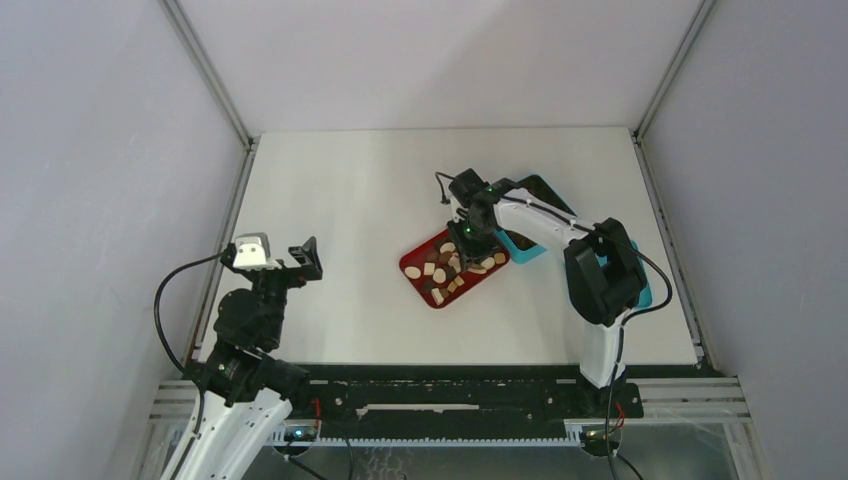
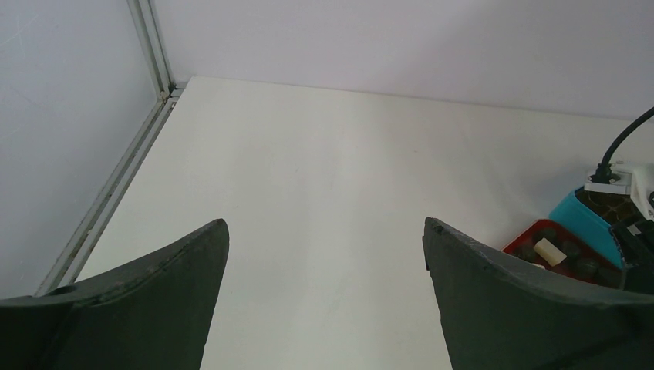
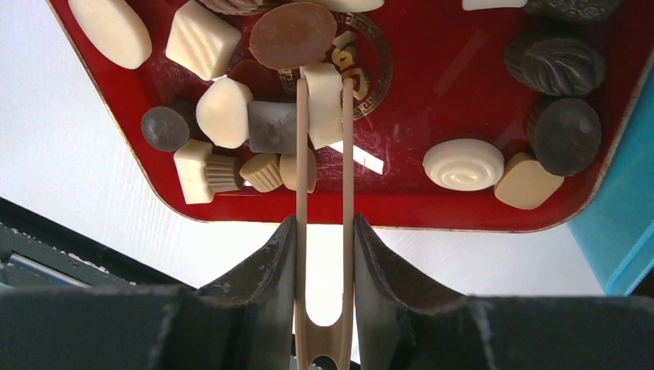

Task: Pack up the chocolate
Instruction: Pick up the fake chocolate from the plate.

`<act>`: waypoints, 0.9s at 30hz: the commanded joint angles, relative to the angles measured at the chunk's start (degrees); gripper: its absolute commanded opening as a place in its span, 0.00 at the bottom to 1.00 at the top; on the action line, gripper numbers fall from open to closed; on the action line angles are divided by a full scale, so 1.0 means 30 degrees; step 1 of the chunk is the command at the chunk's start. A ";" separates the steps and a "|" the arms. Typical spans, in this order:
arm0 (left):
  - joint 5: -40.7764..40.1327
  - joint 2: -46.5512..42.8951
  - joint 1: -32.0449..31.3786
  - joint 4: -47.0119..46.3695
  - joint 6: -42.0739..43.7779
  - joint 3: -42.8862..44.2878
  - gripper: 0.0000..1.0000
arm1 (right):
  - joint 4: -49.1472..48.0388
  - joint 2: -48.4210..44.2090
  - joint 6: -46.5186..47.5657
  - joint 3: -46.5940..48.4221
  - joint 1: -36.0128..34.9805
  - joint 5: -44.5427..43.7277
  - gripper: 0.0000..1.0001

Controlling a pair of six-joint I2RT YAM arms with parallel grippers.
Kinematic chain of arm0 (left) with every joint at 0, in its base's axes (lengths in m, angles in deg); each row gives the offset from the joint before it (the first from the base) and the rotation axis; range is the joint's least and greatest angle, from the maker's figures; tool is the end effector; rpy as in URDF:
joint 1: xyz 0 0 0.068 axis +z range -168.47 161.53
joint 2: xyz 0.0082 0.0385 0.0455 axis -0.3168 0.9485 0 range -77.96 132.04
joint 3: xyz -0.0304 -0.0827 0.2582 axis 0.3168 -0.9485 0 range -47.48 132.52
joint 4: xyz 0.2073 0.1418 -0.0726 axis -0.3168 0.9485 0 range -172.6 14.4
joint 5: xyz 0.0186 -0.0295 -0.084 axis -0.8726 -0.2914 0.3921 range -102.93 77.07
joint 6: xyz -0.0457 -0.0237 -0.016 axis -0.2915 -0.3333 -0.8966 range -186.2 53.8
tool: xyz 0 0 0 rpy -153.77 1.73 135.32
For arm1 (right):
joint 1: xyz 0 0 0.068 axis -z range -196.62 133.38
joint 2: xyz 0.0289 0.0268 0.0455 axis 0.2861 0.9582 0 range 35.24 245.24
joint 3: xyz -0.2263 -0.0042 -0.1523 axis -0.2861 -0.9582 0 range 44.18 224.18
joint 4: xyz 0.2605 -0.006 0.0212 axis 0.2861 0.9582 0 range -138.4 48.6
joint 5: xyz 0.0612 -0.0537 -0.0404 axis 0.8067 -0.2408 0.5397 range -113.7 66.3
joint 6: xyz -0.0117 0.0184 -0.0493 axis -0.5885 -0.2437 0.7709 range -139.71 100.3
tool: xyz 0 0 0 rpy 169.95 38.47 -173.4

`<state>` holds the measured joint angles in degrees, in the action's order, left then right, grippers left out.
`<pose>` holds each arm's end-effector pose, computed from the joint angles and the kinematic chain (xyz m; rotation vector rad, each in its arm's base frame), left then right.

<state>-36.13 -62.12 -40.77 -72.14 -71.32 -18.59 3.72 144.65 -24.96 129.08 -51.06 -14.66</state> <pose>0.0958 -0.0241 0.3042 -0.0941 1.5268 -0.0726 0.3110 0.2200 0.2093 -0.7713 2.8547 0.3375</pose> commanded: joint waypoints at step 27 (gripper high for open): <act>0.0464 0.0025 0.0228 -0.0281 -0.0246 0.0655 1.00 | -0.1368 -0.5298 -0.0597 -0.0469 0.5842 -0.2673 0.00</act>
<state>-35.21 -62.12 -40.66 -72.01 -71.37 -18.59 2.14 130.68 -25.49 125.43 -35.69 -18.59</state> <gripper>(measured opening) 0.996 0.355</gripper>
